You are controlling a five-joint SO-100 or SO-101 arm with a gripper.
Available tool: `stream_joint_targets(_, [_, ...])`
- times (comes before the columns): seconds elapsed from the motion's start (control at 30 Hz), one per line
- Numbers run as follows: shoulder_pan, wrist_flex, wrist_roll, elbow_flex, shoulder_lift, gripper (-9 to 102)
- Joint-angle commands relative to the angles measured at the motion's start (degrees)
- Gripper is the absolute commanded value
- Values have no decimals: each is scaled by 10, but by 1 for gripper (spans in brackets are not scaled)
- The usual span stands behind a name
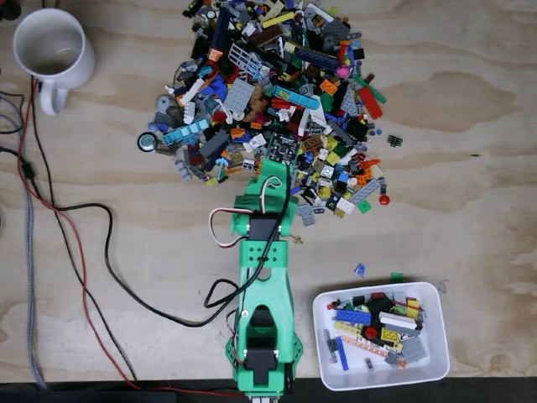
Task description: Find the closest Lego and put it in the bin.
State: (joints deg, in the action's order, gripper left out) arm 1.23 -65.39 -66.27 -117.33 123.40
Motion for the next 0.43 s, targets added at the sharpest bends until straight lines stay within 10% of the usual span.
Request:
stream_joint_targets(0.0, [40, 38, 11, -27, 24, 6])
stream_joint_targets(0.4, [61, 63, 25, -88, 50, 6])
